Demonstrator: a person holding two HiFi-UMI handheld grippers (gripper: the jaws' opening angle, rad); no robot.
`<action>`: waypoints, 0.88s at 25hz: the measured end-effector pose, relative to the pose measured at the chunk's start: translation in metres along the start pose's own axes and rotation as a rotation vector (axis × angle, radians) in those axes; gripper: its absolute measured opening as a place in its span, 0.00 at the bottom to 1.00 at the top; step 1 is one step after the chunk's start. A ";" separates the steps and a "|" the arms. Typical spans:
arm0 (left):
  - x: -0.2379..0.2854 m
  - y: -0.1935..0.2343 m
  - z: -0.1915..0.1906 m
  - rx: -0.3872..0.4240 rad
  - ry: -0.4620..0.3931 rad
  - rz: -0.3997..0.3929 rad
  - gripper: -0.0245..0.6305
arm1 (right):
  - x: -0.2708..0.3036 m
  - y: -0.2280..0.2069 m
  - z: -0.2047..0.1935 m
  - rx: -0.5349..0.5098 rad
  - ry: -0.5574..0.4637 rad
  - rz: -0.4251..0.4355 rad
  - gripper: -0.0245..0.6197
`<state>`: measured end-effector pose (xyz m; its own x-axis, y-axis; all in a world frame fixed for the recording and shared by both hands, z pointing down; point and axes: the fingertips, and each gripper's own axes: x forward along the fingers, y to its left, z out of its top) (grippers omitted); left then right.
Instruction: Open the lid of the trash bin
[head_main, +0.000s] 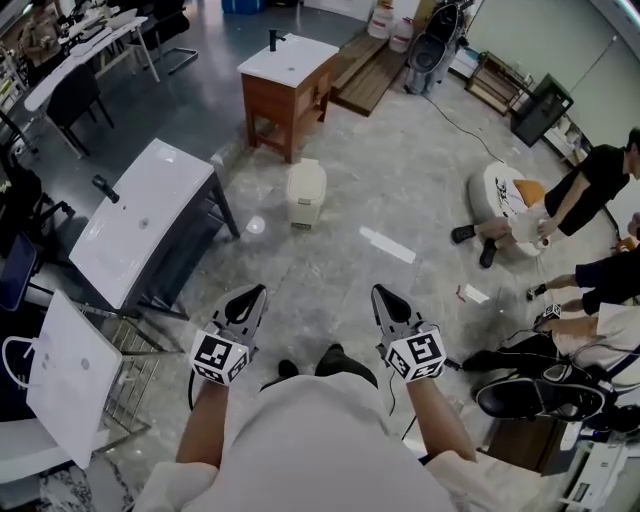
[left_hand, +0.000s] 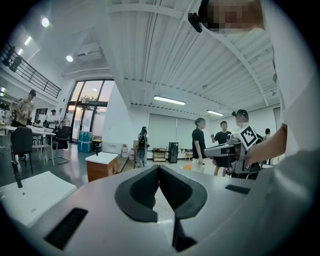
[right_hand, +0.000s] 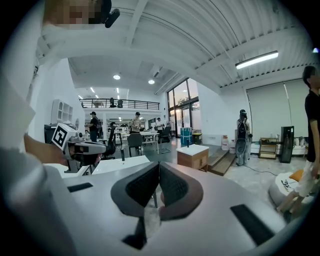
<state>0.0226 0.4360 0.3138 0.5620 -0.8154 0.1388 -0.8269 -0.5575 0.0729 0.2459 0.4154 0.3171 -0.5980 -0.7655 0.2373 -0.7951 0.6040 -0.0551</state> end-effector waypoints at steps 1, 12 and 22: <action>0.000 0.002 -0.001 -0.003 0.002 -0.001 0.06 | 0.002 0.001 -0.001 0.002 0.003 0.001 0.08; 0.029 0.033 -0.002 0.002 0.008 0.003 0.06 | 0.049 -0.013 0.002 0.004 0.019 0.036 0.08; 0.096 0.065 0.002 -0.007 0.029 0.023 0.06 | 0.107 -0.063 0.007 -0.007 0.043 0.076 0.08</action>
<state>0.0228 0.3215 0.3299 0.5421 -0.8231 0.1695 -0.8399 -0.5374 0.0765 0.2311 0.2939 0.3387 -0.6514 -0.7075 0.2740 -0.7469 0.6616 -0.0675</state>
